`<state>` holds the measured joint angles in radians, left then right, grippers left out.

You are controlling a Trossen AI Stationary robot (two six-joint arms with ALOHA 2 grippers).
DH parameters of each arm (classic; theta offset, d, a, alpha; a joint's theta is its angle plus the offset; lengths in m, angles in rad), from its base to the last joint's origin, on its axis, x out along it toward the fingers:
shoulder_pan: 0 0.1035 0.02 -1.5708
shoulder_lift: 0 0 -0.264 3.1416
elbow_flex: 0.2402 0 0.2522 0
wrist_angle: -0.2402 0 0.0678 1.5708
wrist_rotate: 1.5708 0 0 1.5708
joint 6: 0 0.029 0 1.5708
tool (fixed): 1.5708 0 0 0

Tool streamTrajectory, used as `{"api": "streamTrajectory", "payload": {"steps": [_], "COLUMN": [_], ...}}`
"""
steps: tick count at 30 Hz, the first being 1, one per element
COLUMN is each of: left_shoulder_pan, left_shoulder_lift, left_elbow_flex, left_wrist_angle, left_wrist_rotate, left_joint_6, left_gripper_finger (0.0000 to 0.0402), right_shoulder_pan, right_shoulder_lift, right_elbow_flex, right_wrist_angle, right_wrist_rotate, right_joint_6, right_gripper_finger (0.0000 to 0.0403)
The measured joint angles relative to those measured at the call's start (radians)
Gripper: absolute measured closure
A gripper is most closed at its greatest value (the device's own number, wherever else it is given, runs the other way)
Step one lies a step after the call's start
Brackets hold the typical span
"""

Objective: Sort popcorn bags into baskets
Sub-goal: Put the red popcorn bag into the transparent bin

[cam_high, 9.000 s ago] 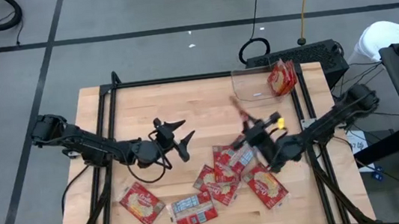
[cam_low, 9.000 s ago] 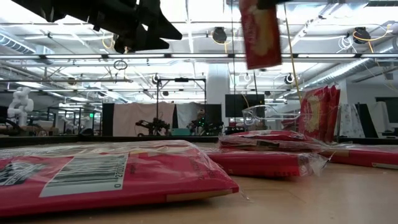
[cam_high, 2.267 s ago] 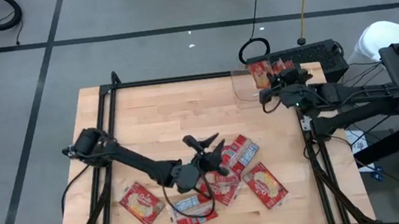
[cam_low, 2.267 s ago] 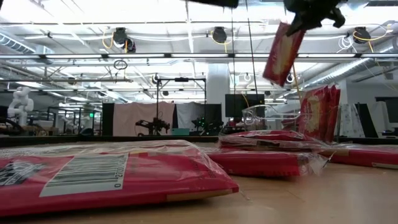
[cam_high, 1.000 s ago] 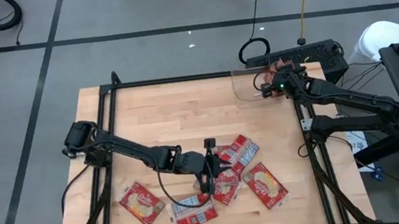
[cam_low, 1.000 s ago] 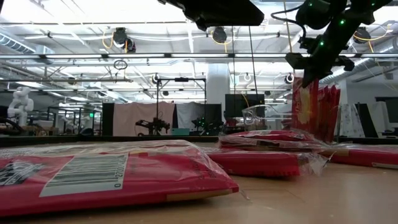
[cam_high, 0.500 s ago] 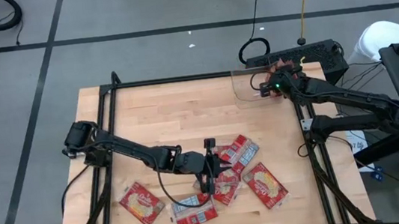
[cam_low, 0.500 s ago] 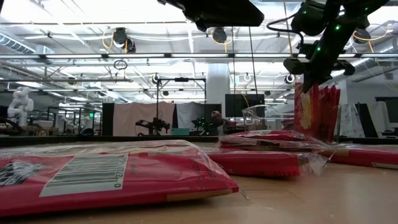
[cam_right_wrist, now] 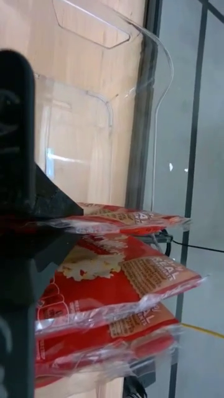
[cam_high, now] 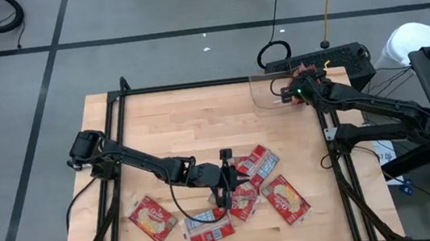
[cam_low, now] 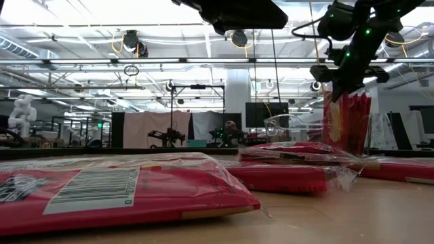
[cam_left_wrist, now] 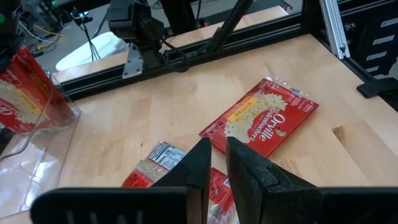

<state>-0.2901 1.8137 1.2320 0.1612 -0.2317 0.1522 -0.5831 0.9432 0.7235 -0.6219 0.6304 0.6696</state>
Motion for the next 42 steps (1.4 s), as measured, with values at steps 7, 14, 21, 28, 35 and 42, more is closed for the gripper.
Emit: {"api": "streamTrajectory", "payload": {"steps": [7,14,21,28,35,42], "left_shoulder_pan": [0.0,0.0,0.0,0.001,0.001,0.005], "left_shoulder_lift": [0.0,0.0,0.0,0.0,0.0,0.0], "left_elbow_flex": [0.0,0.0,0.0,0.0,0.0,0.0], "left_wrist_angle": [0.0,0.0,0.0,-0.001,-0.001,-0.009], "left_wrist_rotate": [0.0,0.0,0.0,0.0,0.0,-0.001], "left_joint_6": [-0.001,-0.001,-0.001,0.0,0.0,0.011], "left_gripper_finger": [0.0346,0.0346,0.0346,0.0346,0.0346,0.0346], "right_shoulder_pan": [0.0,0.001,0.0,0.0,0.0,0.048], "right_shoulder_lift": [0.0,0.0,-0.001,-0.001,-0.008,-0.092], "right_elbow_flex": [0.0,0.0,0.0,0.0,0.0,0.0], "right_wrist_angle": [0.004,0.012,0.008,0.025,0.084,0.181], "right_wrist_rotate": [0.034,0.102,0.156,0.212,0.24,0.214], "right_joint_6": [-0.009,0.0,0.0,-0.01,-0.083,-0.203], "right_gripper_finger": [0.0353,0.0348,0.0347,0.0347,0.0347,0.0347]}}
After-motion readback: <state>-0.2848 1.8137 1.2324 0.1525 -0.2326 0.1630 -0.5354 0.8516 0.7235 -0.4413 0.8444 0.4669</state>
